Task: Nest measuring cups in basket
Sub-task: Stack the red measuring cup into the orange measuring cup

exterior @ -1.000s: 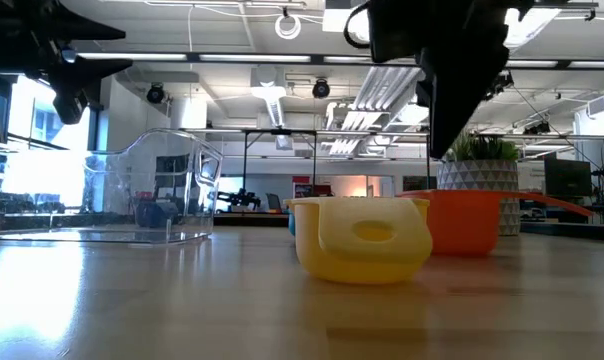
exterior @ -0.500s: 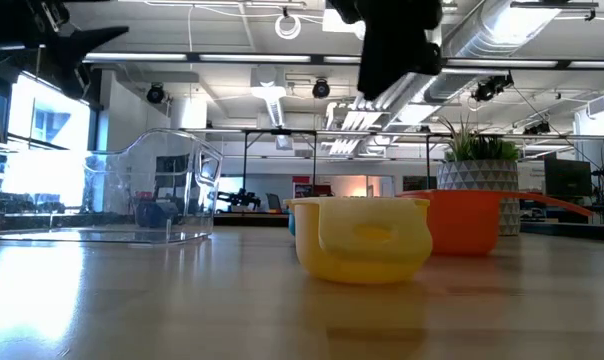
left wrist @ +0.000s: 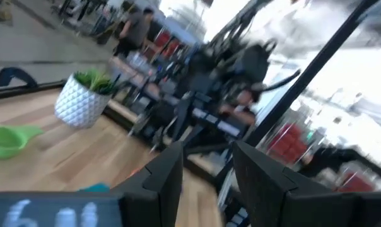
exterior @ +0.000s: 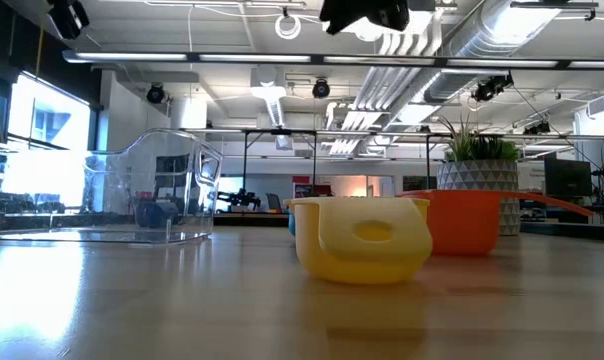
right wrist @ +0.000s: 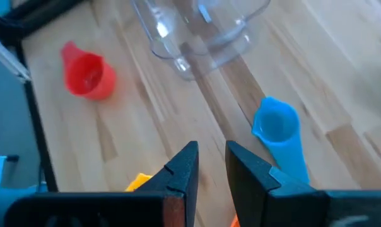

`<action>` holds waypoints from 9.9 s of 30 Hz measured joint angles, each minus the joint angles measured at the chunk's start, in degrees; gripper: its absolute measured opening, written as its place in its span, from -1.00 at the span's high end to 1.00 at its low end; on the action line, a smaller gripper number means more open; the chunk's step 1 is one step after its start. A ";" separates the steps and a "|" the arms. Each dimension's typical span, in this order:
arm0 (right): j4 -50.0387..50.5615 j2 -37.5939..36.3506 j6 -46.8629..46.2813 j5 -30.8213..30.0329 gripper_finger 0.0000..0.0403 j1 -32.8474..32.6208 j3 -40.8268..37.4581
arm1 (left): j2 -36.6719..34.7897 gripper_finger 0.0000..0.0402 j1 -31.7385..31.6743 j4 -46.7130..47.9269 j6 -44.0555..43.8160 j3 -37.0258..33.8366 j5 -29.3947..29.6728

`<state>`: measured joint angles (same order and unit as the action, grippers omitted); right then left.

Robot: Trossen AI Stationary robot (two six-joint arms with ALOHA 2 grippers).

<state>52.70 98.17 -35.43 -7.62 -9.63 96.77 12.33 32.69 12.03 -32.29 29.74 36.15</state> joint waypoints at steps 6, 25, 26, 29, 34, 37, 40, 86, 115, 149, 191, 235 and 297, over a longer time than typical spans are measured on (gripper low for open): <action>1.51 0.00 0.80 -0.02 0.64 0.00 3.83 | 10.88 0.36 0.00 16.39 -7.22 10.80 -4.89; 3.61 0.00 0.95 4.49 0.64 -0.15 4.75 | 40.32 0.36 2.96 28.81 -29.71 14.18 -27.07; 3.79 0.00 0.95 4.50 0.64 -0.15 4.75 | 41.35 0.36 3.39 29.20 -30.80 14.18 -27.09; 4.54 0.00 0.95 4.48 0.64 -0.15 4.75 | 44.26 0.36 4.33 28.85 -34.56 14.18 -27.82; 4.95 0.00 0.95 4.46 0.64 -0.15 4.77 | 48.42 0.36 5.26 28.92 -41.89 14.18 -29.90; 4.97 0.00 1.00 4.44 0.64 -0.15 4.77 | 51.09 0.36 5.79 28.74 -43.98 14.18 -31.07; 4.97 0.00 1.96 4.42 0.64 -0.15 4.77 | 53.42 0.36 6.58 27.97 -44.98 14.18 -31.50; 6.51 0.02 2.92 3.30 0.64 -0.15 4.77 | 72.78 0.69 7.85 20.18 -52.11 14.18 -34.10; 12.07 -0.05 -1.84 3.81 0.65 -0.16 4.77 | 72.79 0.98 -9.30 19.66 -40.32 28.43 -26.81; 15.64 -3.37 -2.09 -3.21 0.65 -0.15 4.77 | 86.65 0.97 -11.72 16.79 -38.04 31.47 -30.61; 15.64 -3.34 -10.66 -2.80 0.65 -2.38 4.77 | 80.60 0.63 -12.09 17.17 -31.29 31.36 -31.57; -8.41 12.57 -45.41 -6.12 0.32 -10.23 4.75 | 39.31 0.63 -12.94 24.55 -2.54 31.47 -30.67; -8.89 28.21 -45.83 -0.49 0.98 -7.98 4.75 | 39.39 0.63 -12.92 27.78 -1.95 31.42 -29.27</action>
<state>43.81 126.38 -81.26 -8.10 -17.61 101.51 51.72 19.77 39.81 -34.24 61.17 6.87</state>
